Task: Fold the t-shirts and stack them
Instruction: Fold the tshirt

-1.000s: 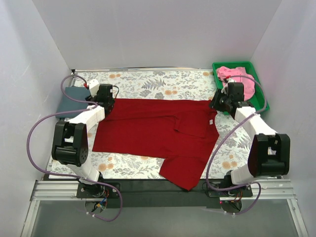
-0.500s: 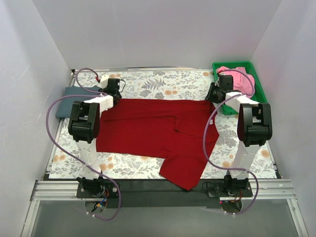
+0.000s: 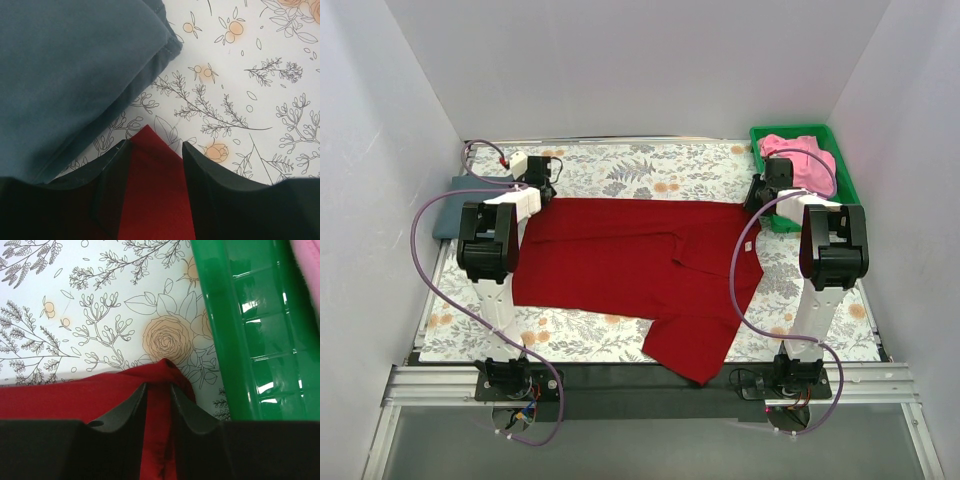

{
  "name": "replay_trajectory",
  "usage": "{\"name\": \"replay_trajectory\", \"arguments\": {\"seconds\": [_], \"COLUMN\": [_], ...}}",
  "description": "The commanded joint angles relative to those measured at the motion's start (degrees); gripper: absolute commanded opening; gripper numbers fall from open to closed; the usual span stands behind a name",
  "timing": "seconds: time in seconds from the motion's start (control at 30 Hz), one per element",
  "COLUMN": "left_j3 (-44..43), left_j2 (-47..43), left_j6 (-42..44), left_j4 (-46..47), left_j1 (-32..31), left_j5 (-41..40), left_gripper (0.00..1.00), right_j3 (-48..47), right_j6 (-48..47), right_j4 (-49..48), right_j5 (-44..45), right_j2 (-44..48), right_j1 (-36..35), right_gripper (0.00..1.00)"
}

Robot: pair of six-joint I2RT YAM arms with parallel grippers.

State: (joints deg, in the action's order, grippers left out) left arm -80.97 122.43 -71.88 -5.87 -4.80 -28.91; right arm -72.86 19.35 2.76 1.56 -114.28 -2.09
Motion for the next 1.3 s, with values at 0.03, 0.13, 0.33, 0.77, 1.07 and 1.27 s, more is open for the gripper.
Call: {"name": "replay_trajectory", "arguments": {"seconds": [0.03,0.13,0.33,0.77,1.07,1.27], "left_j3": [-0.24,0.37,1.69,13.64,11.63,5.39], "left_j2": [-0.44,-3.33,-11.42,-19.16,-12.66,-5.20], "left_j6": [-1.60,-1.08,1.64,-0.37,-1.60,-3.88], "left_j4": [-4.68,-4.77,-4.94,-8.54,-10.21,-12.76], "left_j1": [0.75,0.75,-1.44,-5.40,-5.31,-4.43], "left_j5": [1.48,3.23,4.30,4.47,5.00,7.89], "left_gripper": [0.45,0.50,0.66,0.70,0.69,0.69], "right_j3": [-0.96,-1.93,-1.67,6.24,0.89,-11.48], "right_j6": [-1.07,-2.65,-5.03,-3.09,-6.78,-13.10], "right_j4": [1.19,1.45,3.91,8.22,10.59,13.14], "right_j5": [3.98,0.47,0.02,-1.12,0.98,2.92], "right_j2": [0.19,2.29,7.92,10.92,4.69,-4.27], "right_j1": [1.56,1.47,-2.39,-7.40,-7.41,-6.71], "right_gripper": [0.28,0.29,0.34,0.40,0.46,0.47]}}
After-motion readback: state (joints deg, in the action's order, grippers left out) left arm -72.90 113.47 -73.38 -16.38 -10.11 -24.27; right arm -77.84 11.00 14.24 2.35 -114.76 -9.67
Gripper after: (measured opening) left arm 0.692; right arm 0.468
